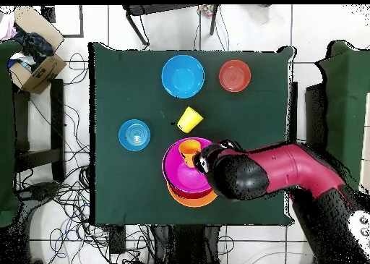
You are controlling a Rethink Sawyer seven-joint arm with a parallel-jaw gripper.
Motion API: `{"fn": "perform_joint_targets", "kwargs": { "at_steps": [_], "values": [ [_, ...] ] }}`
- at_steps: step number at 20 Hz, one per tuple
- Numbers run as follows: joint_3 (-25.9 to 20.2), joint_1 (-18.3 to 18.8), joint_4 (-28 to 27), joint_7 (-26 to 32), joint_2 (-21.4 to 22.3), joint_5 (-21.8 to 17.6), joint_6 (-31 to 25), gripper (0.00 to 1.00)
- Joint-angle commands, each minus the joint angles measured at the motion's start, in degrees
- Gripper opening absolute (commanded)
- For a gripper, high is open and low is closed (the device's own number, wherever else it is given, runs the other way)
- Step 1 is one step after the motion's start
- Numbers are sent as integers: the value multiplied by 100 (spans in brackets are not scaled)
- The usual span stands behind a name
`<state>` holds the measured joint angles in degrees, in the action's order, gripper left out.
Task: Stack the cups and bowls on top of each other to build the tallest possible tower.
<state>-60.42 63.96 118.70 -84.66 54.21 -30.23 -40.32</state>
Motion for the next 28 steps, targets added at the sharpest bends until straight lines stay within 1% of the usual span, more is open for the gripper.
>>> {"fn": "perform_joint_targets", "kwargs": {
  "at_steps": [1, 5, 10, 13, 16, 18, 21, 23, 26, 28],
  "values": [
    [666, -772, -1131, 431, -906, -687, -327, 100],
    [984, -1072, -1805, 558, -1396, -1031, -307, 100],
    [1284, -1356, -2349, 470, -1635, -1216, -360, 100],
    [1439, -1509, -2747, 336, -1863, -1300, -235, 100],
    [1399, -1519, -3071, 727, -2061, -1277, -377, 100],
    [1389, -1533, -3234, 817, -2131, -1245, -425, 100],
    [1402, -1610, -3490, 880, -2223, -1215, -541, 100],
    [1443, -1677, -3680, 856, -2337, -1245, -509, 100],
    [1530, -1817, -4115, 910, -2657, -1357, -425, 100],
    [1582, -1871, -4307, 929, -2834, -1445, -308, 100]
  ]
}}
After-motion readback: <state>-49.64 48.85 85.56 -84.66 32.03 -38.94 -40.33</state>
